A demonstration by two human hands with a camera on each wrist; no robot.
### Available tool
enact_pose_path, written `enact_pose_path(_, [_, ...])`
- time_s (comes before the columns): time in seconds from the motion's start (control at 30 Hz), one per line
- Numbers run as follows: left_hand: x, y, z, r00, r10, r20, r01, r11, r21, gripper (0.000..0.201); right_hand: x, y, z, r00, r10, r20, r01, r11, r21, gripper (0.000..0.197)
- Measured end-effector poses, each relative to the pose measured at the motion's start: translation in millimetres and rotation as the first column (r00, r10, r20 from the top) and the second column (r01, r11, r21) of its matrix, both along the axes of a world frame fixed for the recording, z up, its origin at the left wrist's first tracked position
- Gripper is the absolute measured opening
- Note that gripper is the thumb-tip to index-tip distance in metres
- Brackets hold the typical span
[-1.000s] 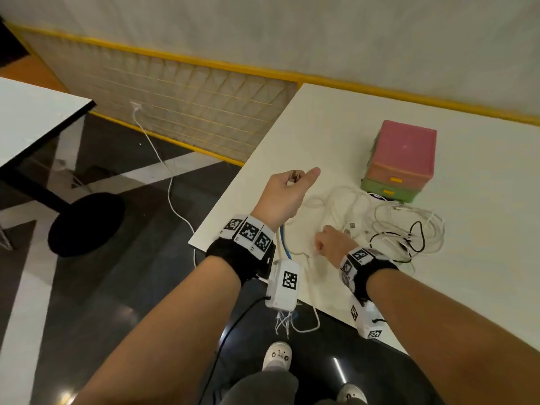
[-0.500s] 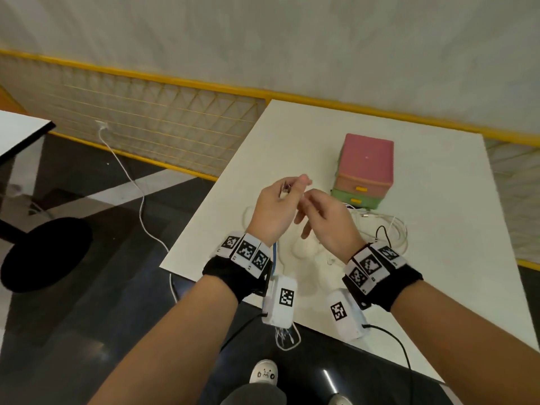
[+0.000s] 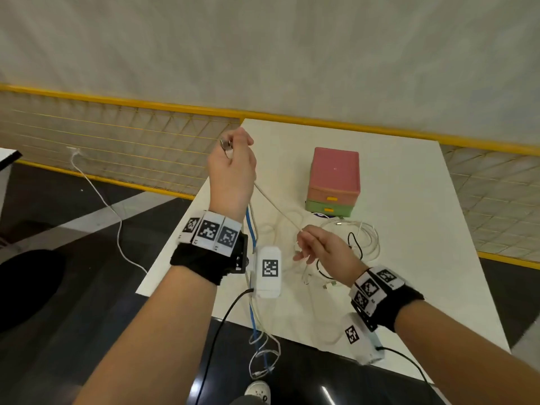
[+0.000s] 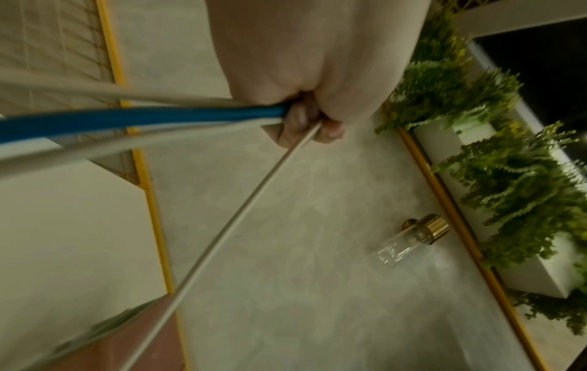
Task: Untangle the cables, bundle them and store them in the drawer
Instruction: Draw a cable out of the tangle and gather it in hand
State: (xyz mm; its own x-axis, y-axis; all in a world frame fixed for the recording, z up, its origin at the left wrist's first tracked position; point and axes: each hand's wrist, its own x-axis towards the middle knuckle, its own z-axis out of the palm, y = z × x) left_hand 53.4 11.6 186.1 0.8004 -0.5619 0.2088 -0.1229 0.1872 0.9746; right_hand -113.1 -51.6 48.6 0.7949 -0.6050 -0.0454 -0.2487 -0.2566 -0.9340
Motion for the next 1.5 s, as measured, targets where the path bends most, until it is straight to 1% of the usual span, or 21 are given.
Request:
enact_pose_path(0.1, [-2,0,10,0.990,-0.134,-0.043,0.128,0.985,-0.118,0.030,1,-16,13,0.999,-0.054,-0.004,0.055,0.998,0.043,0.033])
enact_pose_path(0.2, [-6,5,15,0.930,-0.351,-0.110,0.327,0.926,-0.189,0.029,-2,-27,40,0.992,-0.123,-0.012,0.123,0.992,0.037,0.030])
enact_pose_path(0.3, [-16,7,8,0.900,-0.423,0.104,0.398,0.895,0.201,0.015,-5,-30,70,0.993,-0.115,-0.013,0.114,0.990,-0.084,0.026])
enact_pose_path(0.37, [-26,5,-6,0.785,-0.561,0.262,0.372,0.766,0.525,0.022,-6,-31,90,0.997,-0.071,0.022,0.073,0.985,-0.154,0.025])
enact_pose_path(0.4, [-31,4,-13,0.740,-0.613,0.277,0.363,0.710,0.603,0.025,-7,-31,97,0.998,-0.048,0.033,0.053,0.983,-0.174,0.025])
enact_pose_path(0.47, [-32,4,-16,0.766,-0.570,0.297,0.321,0.739,0.592,0.028,-13,-35,104,0.999,-0.038,0.021,0.041,0.983,-0.181,0.026])
enact_pose_path(0.57, [-14,1,-11,0.933,-0.251,0.260,0.123,0.897,0.426,0.032,-33,-41,95,0.996,-0.082,-0.028,0.078,0.989,-0.126,0.027])
enact_pose_path(0.63, [-3,1,-9,0.950,-0.108,0.294,-0.022,0.914,0.406,0.030,-43,-41,87,0.992,-0.102,-0.071,0.095,0.991,-0.100,0.027])
enact_pose_path(0.7, [-8,-2,-14,0.897,-0.146,0.417,-0.062,0.893,0.446,0.023,-45,-37,85,0.987,-0.107,-0.117,0.094,0.989,-0.112,0.028])
enact_pose_path(0.8, [-34,-4,-21,0.708,-0.469,0.528,0.135,0.824,0.550,0.048,-40,-28,96,0.988,-0.083,-0.132,0.058,0.981,-0.184,0.030])
enact_pose_path(0.87, [-49,-9,-24,0.573,-0.628,0.526,0.246,0.744,0.621,0.035,-37,-26,106,0.991,-0.057,-0.124,0.026,0.971,-0.239,0.029])
enact_pose_path(0.9, [-53,-12,-25,0.559,-0.638,0.529,0.260,0.741,0.619,0.024,-37,-26,110,0.991,-0.048,-0.121,0.018,0.970,-0.243,0.028])
enact_pose_path(0.97, [-50,-16,-21,0.596,-0.563,0.573,0.236,0.805,0.545,0.024,-41,-29,112,0.993,-0.052,-0.108,0.029,0.978,-0.205,0.027])
enact_pose_path(1.07, [-26,-17,-6,0.763,-0.216,0.609,0.006,0.945,0.328,0.026,-61,-35,100,0.981,-0.132,-0.141,0.115,0.986,-0.123,0.030])
enact_pose_path(1.13, [0,-15,5,0.841,-0.028,0.540,-0.150,0.947,0.283,0.026,-76,-37,85,0.965,-0.173,-0.196,0.158,0.983,-0.094,0.030])
enact_pose_path(1.17, [8,-15,7,0.842,-0.011,0.540,-0.189,0.931,0.313,0.024,-81,-37,80,0.958,-0.179,-0.224,0.161,0.982,-0.097,0.029])
enact_pose_path(1.23, [3,-16,3,0.789,-0.082,0.609,-0.178,0.918,0.354,0.019,-82,-37,75,0.951,-0.179,-0.253,0.153,0.981,-0.118,0.029])
enact_pose_path(1.3, [-25,-15,-4,0.727,-0.284,0.625,0.008,0.914,0.406,0.030,-74,-35,82,0.958,-0.166,-0.234,0.132,0.979,-0.154,0.030])
enact_pose_path(1.4, [-67,-16,-19,0.576,-0.687,0.443,0.364,0.700,0.614,0.032,-61,-31,99,0.973,-0.110,-0.201,0.059,0.968,-0.243,0.029])
enact_pose_path(1.43, [-74,-18,-24,0.551,-0.719,0.424,0.380,0.668,0.640,0.023,-59,-31,103,0.977,-0.092,-0.194,0.037,0.963,-0.268,0.027])
enact_pose_path(1.5, [-73,-22,-27,0.596,-0.664,0.452,0.359,0.723,0.590,0.021,-61,-32,107,0.982,-0.074,-0.174,0.023,0.960,-0.279,0.027])
